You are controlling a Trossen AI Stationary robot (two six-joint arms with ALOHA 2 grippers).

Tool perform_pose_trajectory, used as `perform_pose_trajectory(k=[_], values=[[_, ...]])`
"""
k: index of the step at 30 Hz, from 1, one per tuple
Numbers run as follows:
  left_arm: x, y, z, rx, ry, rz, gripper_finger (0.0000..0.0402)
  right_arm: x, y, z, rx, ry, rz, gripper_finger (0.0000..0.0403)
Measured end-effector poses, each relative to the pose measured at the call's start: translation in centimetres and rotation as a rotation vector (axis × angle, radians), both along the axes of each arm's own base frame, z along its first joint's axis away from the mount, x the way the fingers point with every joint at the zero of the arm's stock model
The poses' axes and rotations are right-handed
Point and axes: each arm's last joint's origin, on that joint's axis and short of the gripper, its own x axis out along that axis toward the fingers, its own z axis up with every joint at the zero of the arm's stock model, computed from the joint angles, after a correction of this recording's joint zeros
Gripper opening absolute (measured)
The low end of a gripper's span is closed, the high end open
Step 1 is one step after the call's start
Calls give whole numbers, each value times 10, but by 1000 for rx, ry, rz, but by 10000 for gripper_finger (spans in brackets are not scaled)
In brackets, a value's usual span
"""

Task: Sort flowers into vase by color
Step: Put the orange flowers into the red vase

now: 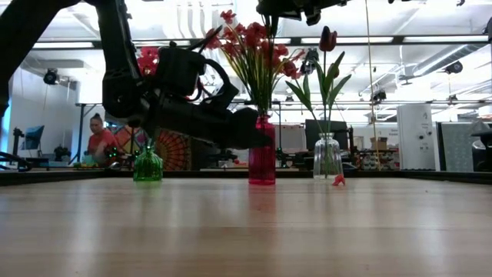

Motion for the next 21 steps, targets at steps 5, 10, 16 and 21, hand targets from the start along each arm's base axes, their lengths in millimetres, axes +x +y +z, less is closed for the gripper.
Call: perform_pose_trajectory(k=[5,10,16,21], values=[[0,0,-1,-43,-14,11,235,2,1,2,14,-34,47,43],[-2,0,-2,-81,-30,19,233,9,-5,-3,9,-46,26,43],[-5,-1,-4,-88,-25,20,232,10,-20,-5,33,-63,-25,43],[-5,-1,-4,-70,-10,14,232,9,-23,-4,36,-67,-35,43]])
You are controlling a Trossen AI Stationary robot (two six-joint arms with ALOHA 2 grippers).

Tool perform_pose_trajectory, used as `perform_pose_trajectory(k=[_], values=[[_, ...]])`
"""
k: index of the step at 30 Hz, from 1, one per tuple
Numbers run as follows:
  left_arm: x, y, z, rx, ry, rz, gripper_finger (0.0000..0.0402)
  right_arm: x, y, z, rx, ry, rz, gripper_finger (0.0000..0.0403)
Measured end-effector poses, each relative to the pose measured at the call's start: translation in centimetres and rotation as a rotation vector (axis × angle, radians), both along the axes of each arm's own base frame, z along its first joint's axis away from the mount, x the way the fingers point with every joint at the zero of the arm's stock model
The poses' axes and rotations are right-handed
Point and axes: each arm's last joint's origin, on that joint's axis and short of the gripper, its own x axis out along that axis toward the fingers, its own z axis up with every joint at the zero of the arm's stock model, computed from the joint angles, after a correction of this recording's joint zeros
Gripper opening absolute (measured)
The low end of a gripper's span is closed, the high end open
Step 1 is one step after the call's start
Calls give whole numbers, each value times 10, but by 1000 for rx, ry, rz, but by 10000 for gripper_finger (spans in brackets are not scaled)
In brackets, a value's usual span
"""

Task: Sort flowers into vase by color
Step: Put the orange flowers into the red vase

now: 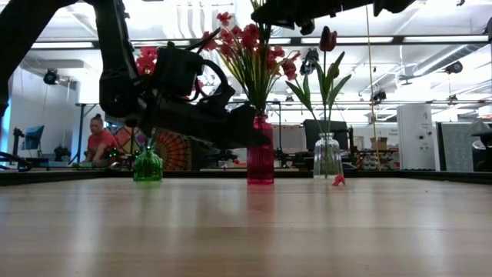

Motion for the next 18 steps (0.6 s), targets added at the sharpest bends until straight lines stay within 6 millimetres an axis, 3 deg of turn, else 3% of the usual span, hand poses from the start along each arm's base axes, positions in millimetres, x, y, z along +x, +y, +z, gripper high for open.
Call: perform_pose_trajectory(k=[18], values=[[-1,0,-2,14,17,-6,232,4,0,-7,-21,34,3,43]])
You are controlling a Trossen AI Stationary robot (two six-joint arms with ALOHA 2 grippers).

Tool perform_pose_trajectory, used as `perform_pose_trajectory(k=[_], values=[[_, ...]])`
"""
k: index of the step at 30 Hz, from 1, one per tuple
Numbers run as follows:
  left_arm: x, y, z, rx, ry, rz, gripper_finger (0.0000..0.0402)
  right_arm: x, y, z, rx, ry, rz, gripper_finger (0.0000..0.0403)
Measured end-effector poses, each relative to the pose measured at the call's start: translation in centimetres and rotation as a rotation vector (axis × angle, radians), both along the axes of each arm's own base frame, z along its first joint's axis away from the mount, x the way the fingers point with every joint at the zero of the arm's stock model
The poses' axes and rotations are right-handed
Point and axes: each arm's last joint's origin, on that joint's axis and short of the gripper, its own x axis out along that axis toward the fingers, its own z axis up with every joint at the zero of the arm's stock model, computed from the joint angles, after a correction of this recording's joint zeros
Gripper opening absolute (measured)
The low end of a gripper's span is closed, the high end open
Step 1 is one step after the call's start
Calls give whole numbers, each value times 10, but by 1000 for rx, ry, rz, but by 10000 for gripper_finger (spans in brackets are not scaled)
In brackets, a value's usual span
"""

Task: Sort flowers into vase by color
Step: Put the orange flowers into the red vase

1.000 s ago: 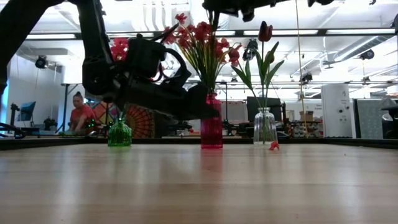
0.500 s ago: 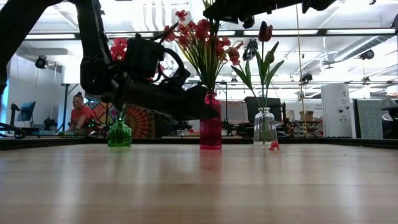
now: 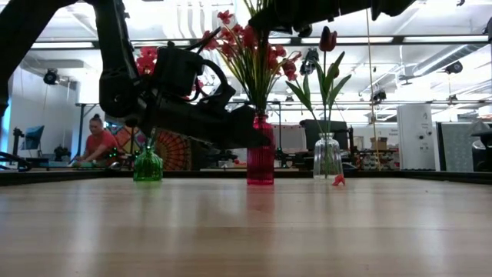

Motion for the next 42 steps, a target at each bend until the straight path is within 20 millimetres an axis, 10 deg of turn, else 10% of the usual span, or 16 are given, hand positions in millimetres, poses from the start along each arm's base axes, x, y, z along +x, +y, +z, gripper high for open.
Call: perform_pose_trajectory(k=[42], values=[[-1,0,-1,0,5,1,232,2,-13,-21,183,38,-33,17]])
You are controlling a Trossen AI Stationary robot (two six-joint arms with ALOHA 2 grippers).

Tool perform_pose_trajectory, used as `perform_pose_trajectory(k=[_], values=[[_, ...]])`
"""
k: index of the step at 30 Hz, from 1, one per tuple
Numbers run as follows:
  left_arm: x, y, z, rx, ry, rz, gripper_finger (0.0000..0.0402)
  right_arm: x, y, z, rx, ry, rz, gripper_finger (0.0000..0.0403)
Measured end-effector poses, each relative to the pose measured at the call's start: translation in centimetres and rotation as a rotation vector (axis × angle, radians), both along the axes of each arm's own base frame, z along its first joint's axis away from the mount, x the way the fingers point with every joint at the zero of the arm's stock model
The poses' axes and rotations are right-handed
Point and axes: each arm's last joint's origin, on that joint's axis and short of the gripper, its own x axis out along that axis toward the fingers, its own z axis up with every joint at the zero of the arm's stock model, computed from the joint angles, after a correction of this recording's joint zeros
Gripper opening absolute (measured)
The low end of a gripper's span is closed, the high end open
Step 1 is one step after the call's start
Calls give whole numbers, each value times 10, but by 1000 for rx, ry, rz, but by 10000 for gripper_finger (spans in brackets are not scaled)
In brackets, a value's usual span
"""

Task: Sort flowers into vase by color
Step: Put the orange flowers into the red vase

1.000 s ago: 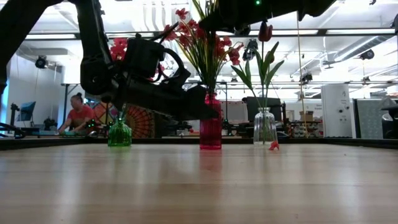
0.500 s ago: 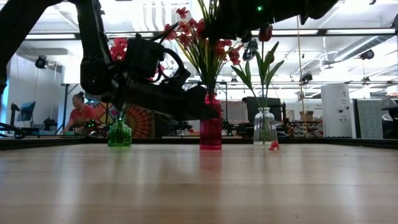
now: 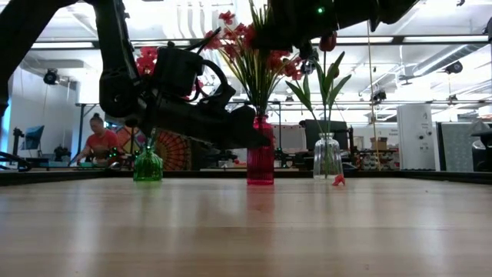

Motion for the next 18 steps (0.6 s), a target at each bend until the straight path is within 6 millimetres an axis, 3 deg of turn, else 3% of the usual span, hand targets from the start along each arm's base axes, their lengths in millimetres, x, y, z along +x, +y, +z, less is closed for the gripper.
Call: perform_pose_trajectory(k=[18], values=[[0,0,0,0,0,0,232,11,-10,-24,37,70,4,17]])
